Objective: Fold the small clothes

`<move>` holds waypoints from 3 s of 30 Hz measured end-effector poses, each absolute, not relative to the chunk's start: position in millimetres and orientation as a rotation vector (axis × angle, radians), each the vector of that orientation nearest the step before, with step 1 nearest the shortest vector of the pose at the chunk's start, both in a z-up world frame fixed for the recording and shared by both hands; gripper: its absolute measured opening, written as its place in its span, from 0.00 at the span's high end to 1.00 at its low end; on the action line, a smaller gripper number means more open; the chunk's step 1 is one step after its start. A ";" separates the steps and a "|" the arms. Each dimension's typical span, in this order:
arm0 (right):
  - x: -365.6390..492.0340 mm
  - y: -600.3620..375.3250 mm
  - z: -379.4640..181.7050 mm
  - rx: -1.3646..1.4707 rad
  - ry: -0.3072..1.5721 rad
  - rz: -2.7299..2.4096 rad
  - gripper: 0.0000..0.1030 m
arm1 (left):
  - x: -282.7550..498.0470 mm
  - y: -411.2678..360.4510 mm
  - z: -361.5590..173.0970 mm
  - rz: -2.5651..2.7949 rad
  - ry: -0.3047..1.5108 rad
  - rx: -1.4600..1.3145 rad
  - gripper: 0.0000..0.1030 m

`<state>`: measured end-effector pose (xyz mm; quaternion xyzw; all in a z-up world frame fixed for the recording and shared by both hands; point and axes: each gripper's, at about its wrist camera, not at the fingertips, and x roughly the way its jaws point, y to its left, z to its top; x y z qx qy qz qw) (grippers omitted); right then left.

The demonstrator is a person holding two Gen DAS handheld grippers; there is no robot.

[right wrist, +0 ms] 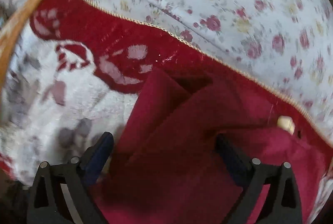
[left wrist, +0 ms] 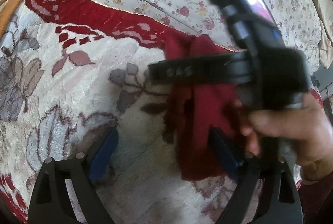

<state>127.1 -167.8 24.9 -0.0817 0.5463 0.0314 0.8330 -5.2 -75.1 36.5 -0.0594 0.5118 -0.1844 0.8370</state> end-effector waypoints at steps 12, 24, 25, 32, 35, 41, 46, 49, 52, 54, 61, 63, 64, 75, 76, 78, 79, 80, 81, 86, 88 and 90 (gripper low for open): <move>88.2 -259.3 79.0 0.210 1.054 0.209 0.81 | 5.6 -106.6 52.6 -0.474 1.021 -0.195 0.40; 96.1 -263.9 90.3 0.320 1.091 0.229 0.26 | -11.7 -123.6 74.7 -0.599 0.966 -0.179 0.84; 99.4 -256.2 90.2 0.298 1.102 0.247 0.25 | -13.4 -123.0 75.3 -0.602 0.965 -0.179 0.84; 128.6 -207.3 46.1 0.026 1.261 0.232 0.17 | -23.3 -122.2 77.5 -0.602 0.950 -0.148 0.84; 121.2 -210.4 44.1 -0.021 1.205 0.177 0.48 | -25.7 -125.2 76.9 -0.602 0.951 -0.137 0.84; 84.7 -285.5 94.8 0.320 1.036 0.245 0.80 | -37.9 -135.5 98.5 -0.700 0.921 -0.184 0.84; 43.3 -347.5 135.2 0.443 0.940 0.259 0.80 | -61.1 -178.3 125.7 -0.809 0.878 -0.160 0.84; 17.8 -387.8 146.6 0.500 0.907 0.234 0.80 | -77.0 -214.0 135.3 -0.863 0.864 -0.120 0.84; -7.4 -428.3 148.5 0.540 0.882 0.199 0.80 | -94.6 -248.2 139.8 -0.912 0.863 -0.078 0.84; -23.5 -455.1 141.8 0.579 0.872 0.171 0.80 | -103.0 -275.0 138.6 -0.942 0.875 -0.057 0.84; -47.2 -523.7 84.1 0.671 0.941 0.037 0.80 | -118.1 -346.3 99.6 -0.960 0.977 0.045 0.81; -46.1 -531.9 65.5 0.699 0.972 0.020 0.75 | -121.2 -352.0 93.7 -0.963 1.009 0.078 0.68; -46.8 -533.9 61.2 0.717 0.975 0.015 0.72 | -123.0 -349.4 95.2 -0.968 1.013 0.084 0.52; -107.8 -489.6 93.6 0.606 0.948 0.076 0.31 | -101.9 -256.3 106.0 -0.682 0.809 0.149 0.26; -107.5 -480.2 88.2 0.554 0.969 0.062 0.38 | -99.1 -255.4 96.7 -0.666 0.824 0.149 0.26; -113.7 -463.6 88.5 0.395 0.987 0.007 0.74 | -99.0 -256.9 82.6 -0.666 0.868 0.171 0.26; -121.3 -461.5 91.9 0.354 0.982 -0.004 0.78 | -99.1 -255.8 77.4 -0.667 0.886 0.184 0.26; -125.0 -457.5 95.7 0.342 0.980 -0.009 0.83 | -99.1 -254.2 73.8 -0.669 0.891 0.190 0.26; -131.6 -458.1 99.6 0.323 0.977 -0.027 0.86 | -101.4 -252.5 70.0 -0.668 0.890 0.194 0.26; -138.4 -467.2 92.7 0.385 0.973 -0.037 0.86 | -103.4 -263.4 53.7 -0.654 0.908 0.252 0.26; -141.5 -473.8 105.0 0.473 0.928 -0.009 0.79 | -104.8 -265.8 53.7 -0.650 0.900 0.251 0.26; -140.5 -481.6 115.8 0.530 0.878 -0.021 0.46 | -105.9 -267.6 55.2 -0.658 0.897 0.250 0.26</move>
